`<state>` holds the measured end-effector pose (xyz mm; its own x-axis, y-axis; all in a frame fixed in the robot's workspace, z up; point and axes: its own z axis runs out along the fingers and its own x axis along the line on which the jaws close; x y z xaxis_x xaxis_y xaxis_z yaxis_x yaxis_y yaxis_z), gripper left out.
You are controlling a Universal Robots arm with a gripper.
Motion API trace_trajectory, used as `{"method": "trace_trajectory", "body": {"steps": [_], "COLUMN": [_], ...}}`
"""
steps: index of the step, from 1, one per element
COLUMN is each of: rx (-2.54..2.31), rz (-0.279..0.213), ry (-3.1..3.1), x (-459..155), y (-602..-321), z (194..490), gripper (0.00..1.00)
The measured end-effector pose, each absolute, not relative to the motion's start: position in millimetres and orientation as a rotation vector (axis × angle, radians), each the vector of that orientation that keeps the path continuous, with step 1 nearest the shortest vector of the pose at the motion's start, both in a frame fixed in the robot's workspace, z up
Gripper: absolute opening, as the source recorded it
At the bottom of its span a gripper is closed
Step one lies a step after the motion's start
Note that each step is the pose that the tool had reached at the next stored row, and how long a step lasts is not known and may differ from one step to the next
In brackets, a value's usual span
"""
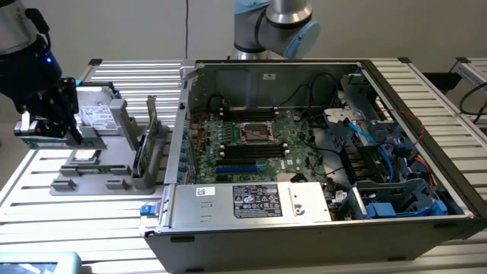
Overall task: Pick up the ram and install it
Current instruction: 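Pick up the ram and move it above insertion slot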
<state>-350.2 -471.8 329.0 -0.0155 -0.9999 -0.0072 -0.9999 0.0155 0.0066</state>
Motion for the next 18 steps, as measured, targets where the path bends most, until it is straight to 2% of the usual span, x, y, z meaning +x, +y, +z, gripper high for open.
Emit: {"method": "trace_trajectory", "body": {"steps": [18], "rx": [-2.2], "rz": [0.025], "ry": [2.234], "x": [-281.1], "y": [-482.8], "z": [410.8], "gripper": [0.13]}}
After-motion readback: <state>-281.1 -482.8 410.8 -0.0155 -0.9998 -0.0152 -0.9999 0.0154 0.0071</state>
